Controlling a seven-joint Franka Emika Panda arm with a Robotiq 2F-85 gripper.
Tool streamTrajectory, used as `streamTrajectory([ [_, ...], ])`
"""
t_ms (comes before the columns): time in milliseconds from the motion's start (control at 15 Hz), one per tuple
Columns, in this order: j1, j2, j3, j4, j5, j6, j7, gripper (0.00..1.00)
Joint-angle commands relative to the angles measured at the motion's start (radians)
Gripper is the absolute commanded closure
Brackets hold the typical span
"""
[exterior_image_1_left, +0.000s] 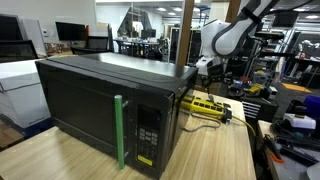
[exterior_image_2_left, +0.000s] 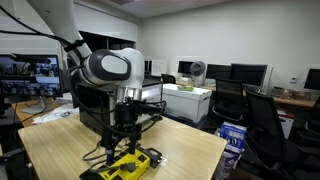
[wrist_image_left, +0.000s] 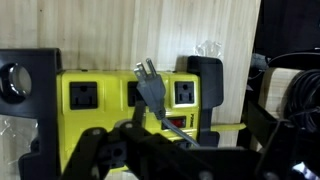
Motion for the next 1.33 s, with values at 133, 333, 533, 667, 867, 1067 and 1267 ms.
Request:
streamTrajectory([
  [133, 0.024, 0.000, -0.016, -0.007, -0.028, 0.016, -0.008, 0.00],
  [333, 0.027, 0.019, -0.023, -0.002, -0.048, 0.023, 0.009, 0.00],
  [533, 0.025, 0.030, -0.029, -0.002, -0.058, 0.027, 0.014, 0.00],
  [667, 0.023, 0.037, -0.033, -0.004, -0.057, 0.035, 0.017, 0.00],
  [867, 0.019, 0.056, -0.039, -0.001, -0.052, 0.040, 0.018, 0.00],
  [1067, 0.015, 0.076, -0.045, 0.002, -0.049, 0.044, 0.018, 0.00],
  [1267, 0.016, 0.088, -0.045, 0.006, -0.041, 0.037, 0.021, 0.00],
])
